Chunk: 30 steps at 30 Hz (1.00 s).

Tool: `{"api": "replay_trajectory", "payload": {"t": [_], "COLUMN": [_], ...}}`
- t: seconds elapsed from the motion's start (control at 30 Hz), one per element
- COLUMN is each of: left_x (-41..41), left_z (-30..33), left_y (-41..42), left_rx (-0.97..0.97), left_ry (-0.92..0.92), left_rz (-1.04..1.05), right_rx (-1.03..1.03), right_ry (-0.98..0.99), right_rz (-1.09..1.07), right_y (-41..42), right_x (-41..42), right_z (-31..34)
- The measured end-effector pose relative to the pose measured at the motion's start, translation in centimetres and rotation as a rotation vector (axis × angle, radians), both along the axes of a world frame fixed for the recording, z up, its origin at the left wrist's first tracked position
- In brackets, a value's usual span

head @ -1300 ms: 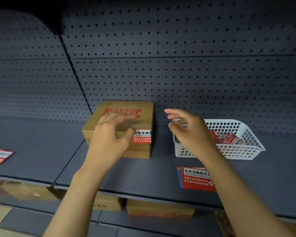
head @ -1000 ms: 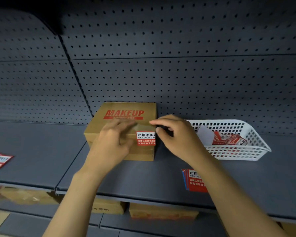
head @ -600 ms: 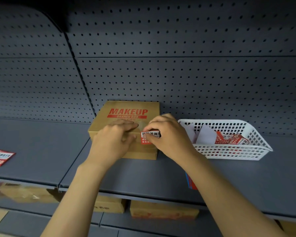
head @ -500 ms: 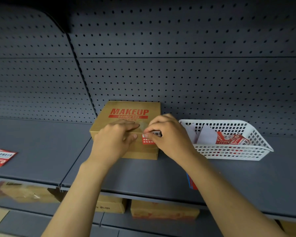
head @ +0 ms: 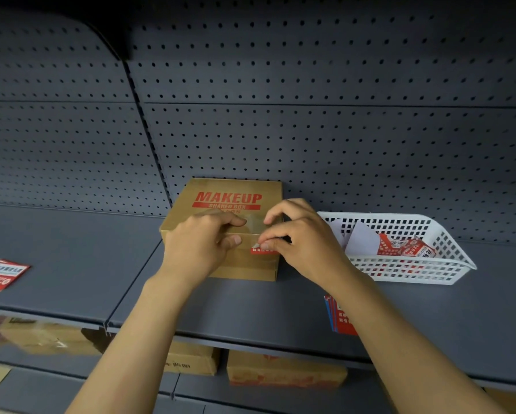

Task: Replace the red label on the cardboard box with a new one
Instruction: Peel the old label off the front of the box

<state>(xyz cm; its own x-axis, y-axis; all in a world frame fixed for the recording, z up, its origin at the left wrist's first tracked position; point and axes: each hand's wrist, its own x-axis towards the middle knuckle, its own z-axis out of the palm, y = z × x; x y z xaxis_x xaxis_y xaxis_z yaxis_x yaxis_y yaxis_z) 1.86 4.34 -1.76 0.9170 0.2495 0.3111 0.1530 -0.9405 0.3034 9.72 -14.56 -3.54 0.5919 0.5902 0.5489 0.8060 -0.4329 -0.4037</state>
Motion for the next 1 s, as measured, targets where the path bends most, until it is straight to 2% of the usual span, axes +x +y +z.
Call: {"api": "replay_trajectory", "payload": {"t": [0.2,0.33,0.37,0.47,0.57,0.67,1.0], "left_x": [0.0,-0.1,-0.1,-0.1,-0.1,-0.1,-0.1], "left_z": [0.1,0.1,0.1,0.1,0.0,0.1,0.2], "left_y": [-0.1,-0.2,-0.1,-0.1,0.0,0.0,0.0], "left_rx": [0.008,0.019,0.016,0.039,-0.005,-0.011,0.006], "left_ry": [0.003,0.005,0.006,0.022,0.008,0.006,0.008], "left_rz": [-0.022,-0.029,-0.029,-0.02,-0.026,-0.029,-0.029], "right_rx": [0.031,0.027,-0.018,-0.163,-0.116,-0.101,-0.142], "right_ry": [-0.018,0.157,0.149,-0.026,-0.166,-0.19,-0.029], "right_rz": [0.007,0.041,0.042,0.042,0.006,0.044,0.16], "right_y": [0.0,0.4,0.7,1.5,1.3,0.9,-0.6], "right_x": [0.3,-0.2,-0.3,-0.2,0.1,0.2,1.0], "right_z": [-0.4,0.9,1.3,1.4,0.8,0.7,1.5]}}
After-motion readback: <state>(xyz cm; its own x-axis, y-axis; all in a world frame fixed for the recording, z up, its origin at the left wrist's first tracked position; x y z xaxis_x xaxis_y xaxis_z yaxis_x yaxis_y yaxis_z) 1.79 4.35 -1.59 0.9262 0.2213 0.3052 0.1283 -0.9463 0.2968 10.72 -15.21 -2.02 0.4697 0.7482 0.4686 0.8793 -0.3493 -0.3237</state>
